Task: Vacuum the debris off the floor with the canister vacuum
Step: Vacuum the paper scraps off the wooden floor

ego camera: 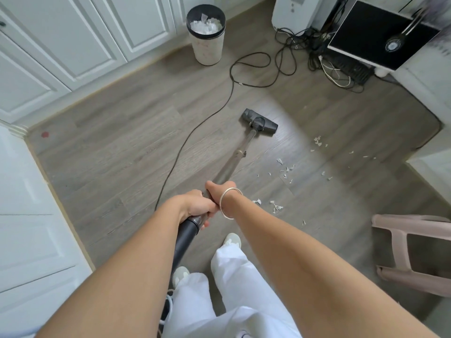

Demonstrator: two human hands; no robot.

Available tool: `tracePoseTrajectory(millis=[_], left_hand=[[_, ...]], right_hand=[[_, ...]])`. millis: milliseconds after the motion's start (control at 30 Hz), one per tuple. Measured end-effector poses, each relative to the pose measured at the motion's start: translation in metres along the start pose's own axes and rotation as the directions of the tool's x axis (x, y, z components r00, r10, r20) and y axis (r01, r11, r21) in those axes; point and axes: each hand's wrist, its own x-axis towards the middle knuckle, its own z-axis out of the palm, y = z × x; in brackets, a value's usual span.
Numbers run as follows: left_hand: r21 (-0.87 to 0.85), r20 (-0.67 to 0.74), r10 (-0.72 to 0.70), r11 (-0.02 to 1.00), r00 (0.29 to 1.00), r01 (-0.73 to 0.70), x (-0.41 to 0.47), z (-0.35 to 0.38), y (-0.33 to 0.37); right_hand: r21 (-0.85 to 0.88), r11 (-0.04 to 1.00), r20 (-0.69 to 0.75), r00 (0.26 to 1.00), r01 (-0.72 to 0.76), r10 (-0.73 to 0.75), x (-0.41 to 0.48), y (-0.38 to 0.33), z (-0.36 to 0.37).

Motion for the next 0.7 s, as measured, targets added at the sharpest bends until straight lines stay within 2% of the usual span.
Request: tracePoseTrajectory(millis=[367, 700], left_hand=[[0.026, 0.035, -0.002, 1.000, 0.999, 0.001, 0.036, 0.009, 0.052], [0.146, 0.087, -0.138, 0.982, 0.987, 0.124, 0.018, -0.005, 0.009]], right_hand=[[-0.141, 0.989, -0.013, 0.999, -0.050, 0.048, 0.043, -0.028, -0.044], [-0.208, 0.970, 0.100, 0.984, -0.127, 0.151, 0.027, -0.011, -0.004]])
